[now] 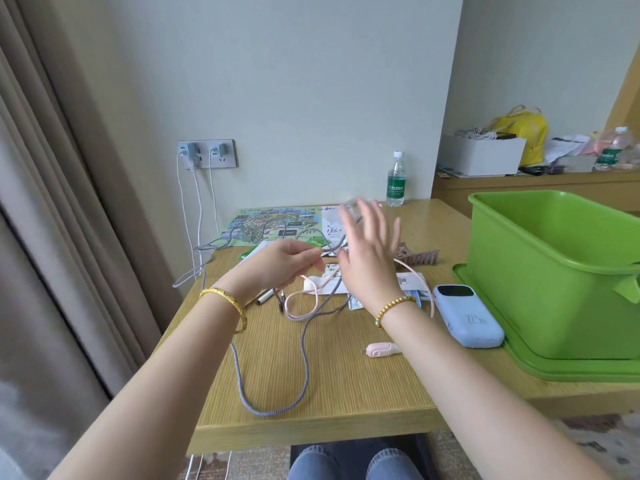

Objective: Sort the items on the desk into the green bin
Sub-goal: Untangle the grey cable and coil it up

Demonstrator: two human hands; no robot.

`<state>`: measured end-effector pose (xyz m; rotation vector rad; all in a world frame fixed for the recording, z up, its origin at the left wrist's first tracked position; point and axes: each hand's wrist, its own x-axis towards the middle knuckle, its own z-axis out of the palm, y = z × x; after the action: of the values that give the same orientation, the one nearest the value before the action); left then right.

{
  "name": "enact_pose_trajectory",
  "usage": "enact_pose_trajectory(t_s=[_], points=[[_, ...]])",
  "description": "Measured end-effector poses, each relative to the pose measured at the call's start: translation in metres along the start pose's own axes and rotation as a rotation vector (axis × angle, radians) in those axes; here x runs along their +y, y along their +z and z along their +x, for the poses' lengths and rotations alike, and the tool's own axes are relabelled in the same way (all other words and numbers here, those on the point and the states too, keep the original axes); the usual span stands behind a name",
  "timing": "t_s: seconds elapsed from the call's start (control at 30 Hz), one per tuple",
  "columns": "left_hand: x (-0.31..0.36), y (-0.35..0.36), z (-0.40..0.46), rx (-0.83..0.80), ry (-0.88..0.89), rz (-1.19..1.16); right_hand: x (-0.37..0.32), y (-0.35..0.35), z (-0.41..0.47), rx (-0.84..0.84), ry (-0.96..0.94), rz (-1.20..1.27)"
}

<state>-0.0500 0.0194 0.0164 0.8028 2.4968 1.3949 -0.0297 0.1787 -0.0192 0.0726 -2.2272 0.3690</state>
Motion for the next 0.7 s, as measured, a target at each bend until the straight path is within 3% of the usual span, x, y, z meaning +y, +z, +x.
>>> enact_pose_trajectory(t_s=[0.1,0.23,0.4,0.53,0.7], points=[[-0.005,-0.004,0.008,0.083,0.065,-0.209,-0.007,0.003,0.003,-0.078,-0.145,-0.001],[-0.020,-0.002,0.021,0.385,0.031,-0.686,-0.015,0.017,0.004,-0.257,-0.030,0.312],[-0.043,0.004,0.041,0.549,0.019,-1.125,-0.010,0.047,0.001,-0.290,0.108,0.565],[-0.060,0.008,0.058,0.457,0.107,-1.326,-0.005,0.068,0.001,-0.291,0.109,0.567],[-0.077,0.010,0.070,0.310,0.148,-1.375,0.012,0.080,0.008,-0.419,0.068,0.477]])
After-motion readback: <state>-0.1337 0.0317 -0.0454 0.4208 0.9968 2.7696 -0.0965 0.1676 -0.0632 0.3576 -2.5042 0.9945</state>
